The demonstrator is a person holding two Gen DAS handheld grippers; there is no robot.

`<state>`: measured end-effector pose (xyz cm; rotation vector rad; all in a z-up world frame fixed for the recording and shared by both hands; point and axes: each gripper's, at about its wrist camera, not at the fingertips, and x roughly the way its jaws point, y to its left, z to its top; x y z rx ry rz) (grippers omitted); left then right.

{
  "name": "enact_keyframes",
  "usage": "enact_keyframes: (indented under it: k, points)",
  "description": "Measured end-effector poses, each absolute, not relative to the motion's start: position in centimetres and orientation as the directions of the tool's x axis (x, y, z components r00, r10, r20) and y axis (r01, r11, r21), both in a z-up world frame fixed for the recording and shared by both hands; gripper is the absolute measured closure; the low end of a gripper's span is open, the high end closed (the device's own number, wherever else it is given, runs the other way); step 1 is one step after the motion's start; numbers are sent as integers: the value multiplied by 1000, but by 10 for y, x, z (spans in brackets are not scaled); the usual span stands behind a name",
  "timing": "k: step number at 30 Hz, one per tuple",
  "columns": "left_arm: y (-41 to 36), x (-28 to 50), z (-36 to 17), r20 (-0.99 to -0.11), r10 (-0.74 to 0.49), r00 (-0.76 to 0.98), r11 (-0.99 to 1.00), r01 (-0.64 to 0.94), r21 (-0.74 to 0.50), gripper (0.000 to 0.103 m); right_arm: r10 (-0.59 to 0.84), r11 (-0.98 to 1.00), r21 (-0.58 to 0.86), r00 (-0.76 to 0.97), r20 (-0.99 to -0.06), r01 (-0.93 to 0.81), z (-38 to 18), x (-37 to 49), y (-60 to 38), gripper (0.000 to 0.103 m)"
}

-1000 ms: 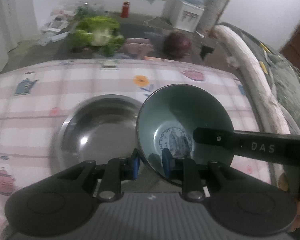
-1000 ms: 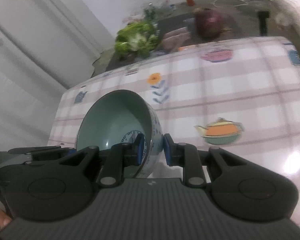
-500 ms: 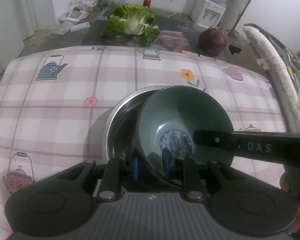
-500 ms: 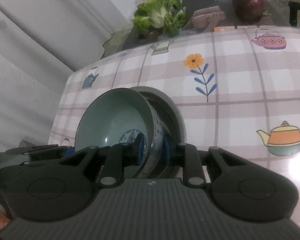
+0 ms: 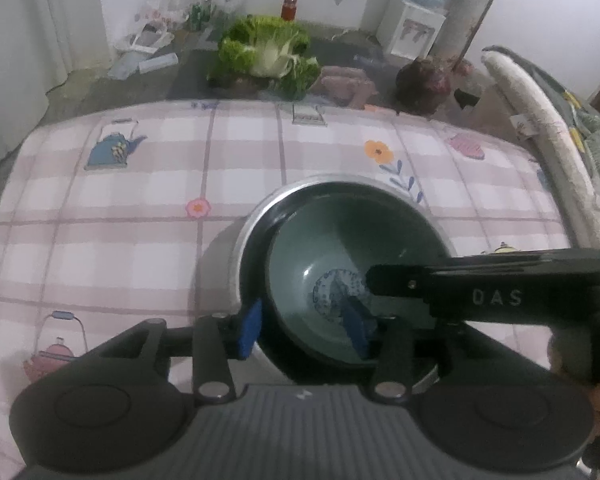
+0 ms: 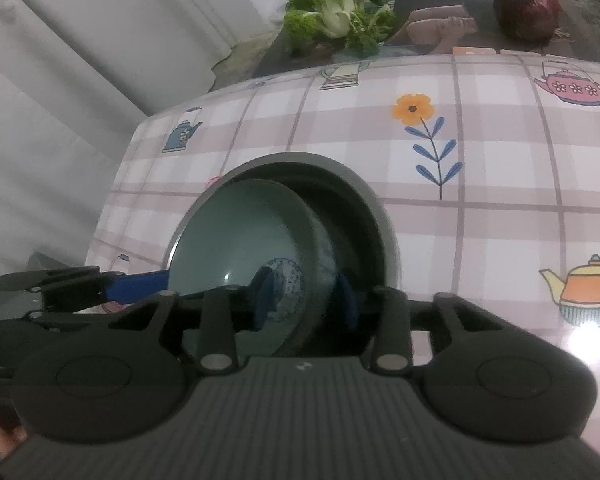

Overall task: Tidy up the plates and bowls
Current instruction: 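Lower the nested bowls onto the table and open both grippers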

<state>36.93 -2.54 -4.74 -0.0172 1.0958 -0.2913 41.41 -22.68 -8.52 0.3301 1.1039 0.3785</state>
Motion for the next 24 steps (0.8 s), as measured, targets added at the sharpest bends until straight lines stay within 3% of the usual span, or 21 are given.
enact_keyframes:
  k: [2, 5, 14, 24]
  points:
    - [-22, 364, -38, -858, -249, 449, 961, 224, -161, 36, 466, 881, 455, 399, -790, -129, -81, 414, -228, 46]
    - [-16, 357, -25, -845, -251, 472, 962, 217, -164, 33, 466, 880, 455, 435, -771, -136, -67, 410, -229, 24]
    - [16, 290, 26, -783, -293, 548, 950, 257, -176, 20, 494, 855, 490, 547, -675, -168, -6, 359, -244, 23]
    - [88, 151, 41, -679, -297, 671, 954, 183, -236, 4, 520, 829, 498, 676, -521, -254, 42, 184, -258, 13]
